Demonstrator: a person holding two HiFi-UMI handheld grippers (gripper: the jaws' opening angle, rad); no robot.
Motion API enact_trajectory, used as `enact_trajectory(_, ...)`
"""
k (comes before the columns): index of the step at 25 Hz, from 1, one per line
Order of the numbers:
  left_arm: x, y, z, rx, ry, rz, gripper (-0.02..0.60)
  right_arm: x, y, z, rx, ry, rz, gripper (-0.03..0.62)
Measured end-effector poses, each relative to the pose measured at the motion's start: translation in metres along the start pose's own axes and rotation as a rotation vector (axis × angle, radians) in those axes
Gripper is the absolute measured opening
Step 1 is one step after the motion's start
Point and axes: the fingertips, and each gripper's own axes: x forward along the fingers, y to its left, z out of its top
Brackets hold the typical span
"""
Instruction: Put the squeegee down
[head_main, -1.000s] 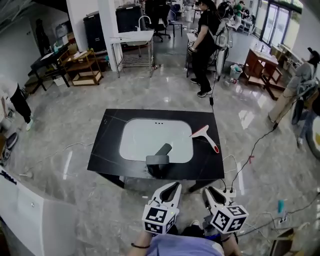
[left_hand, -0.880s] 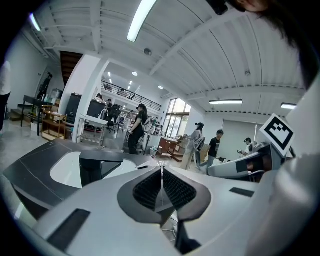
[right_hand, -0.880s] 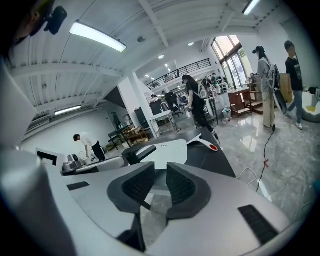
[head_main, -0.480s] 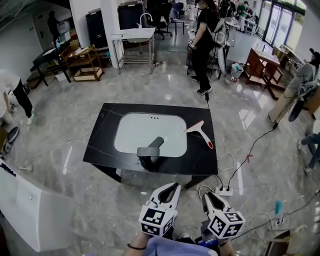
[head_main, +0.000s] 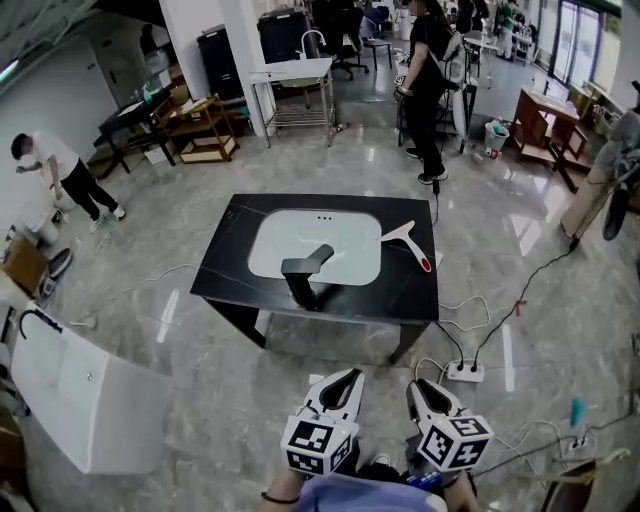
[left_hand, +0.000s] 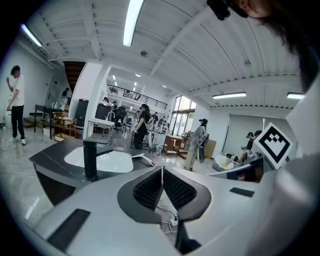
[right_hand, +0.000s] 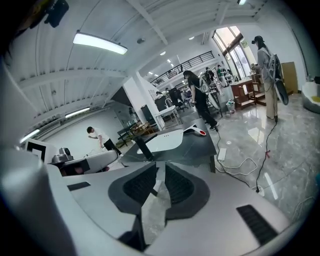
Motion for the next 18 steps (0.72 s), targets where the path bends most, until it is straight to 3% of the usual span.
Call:
enact_trajectory(9, -0.052, -0.066, -0.031, 0.02, -0.006, 0.042, 0.021, -0.067, -0.002, -0.04, 0.006, 0.005, 0.069, 0.063)
enact_trajectory(18, -0.088, -0.113, -0.051, 0.041, -0.028, 0.051, 0.021, -0.115, 0.002, -0.066, -0.061, 0.0, 0.115, 0.06)
